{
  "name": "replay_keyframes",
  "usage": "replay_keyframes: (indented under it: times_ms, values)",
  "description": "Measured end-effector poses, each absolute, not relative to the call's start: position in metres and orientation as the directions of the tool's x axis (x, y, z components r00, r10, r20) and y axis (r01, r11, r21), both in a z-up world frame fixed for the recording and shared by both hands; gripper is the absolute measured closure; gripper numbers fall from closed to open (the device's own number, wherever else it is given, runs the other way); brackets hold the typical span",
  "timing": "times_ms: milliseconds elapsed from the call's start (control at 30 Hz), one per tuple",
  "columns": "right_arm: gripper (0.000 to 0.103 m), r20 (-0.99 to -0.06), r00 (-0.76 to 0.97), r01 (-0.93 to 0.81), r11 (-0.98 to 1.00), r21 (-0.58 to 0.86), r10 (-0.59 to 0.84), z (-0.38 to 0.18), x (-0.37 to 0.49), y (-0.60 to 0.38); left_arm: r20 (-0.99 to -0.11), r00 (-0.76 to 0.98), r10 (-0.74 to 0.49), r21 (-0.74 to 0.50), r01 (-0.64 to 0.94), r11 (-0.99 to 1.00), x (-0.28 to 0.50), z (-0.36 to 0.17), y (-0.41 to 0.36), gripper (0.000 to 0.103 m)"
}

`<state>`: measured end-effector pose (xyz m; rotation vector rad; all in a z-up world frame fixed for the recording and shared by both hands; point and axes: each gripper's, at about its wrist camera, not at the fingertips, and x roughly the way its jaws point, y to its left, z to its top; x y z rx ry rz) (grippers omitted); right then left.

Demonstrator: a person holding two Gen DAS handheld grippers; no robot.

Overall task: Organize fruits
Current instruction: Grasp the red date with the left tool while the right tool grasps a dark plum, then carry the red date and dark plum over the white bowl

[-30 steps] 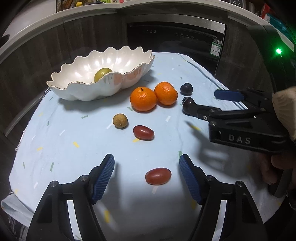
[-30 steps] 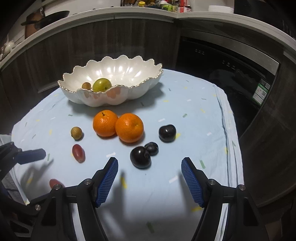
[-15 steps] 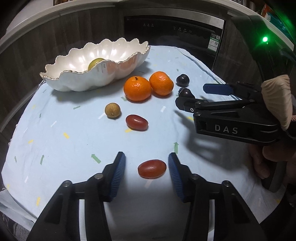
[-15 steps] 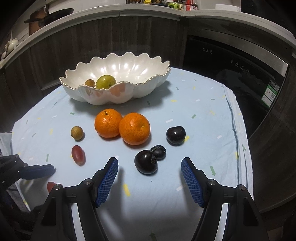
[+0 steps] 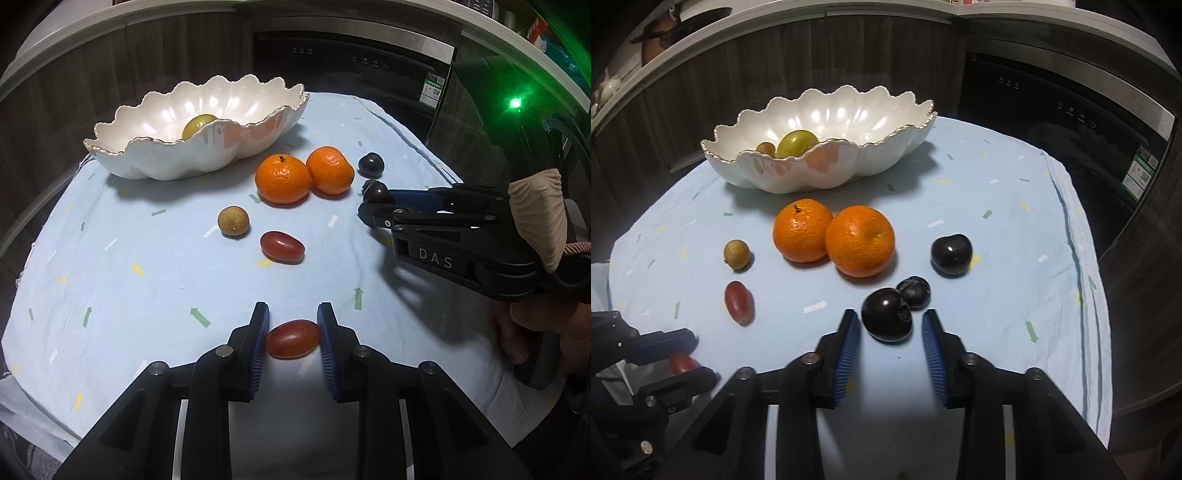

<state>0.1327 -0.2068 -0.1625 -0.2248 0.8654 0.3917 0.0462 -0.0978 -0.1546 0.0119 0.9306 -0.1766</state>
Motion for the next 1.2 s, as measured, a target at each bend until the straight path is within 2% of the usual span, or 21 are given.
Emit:
replay_keyframes:
  times_ms: [167,1200]
  values:
    - [0.075,-0.777,0.58,-0.415,0.91,-0.023,0.245,-0.161,0.132,-0.206,-0.79,0.597,-0.143,-0.066,0.149,0.987,0.046,-0.151,-0.096,0.076]
    - [0.075,-0.75,0.622,-0.357,0.934,-0.019,0.223,-0.111,0.099,-0.202,-0.7,0.707,-0.103,-0.079,0.067,0.995,0.056,-0.104,-0.06,0.075]
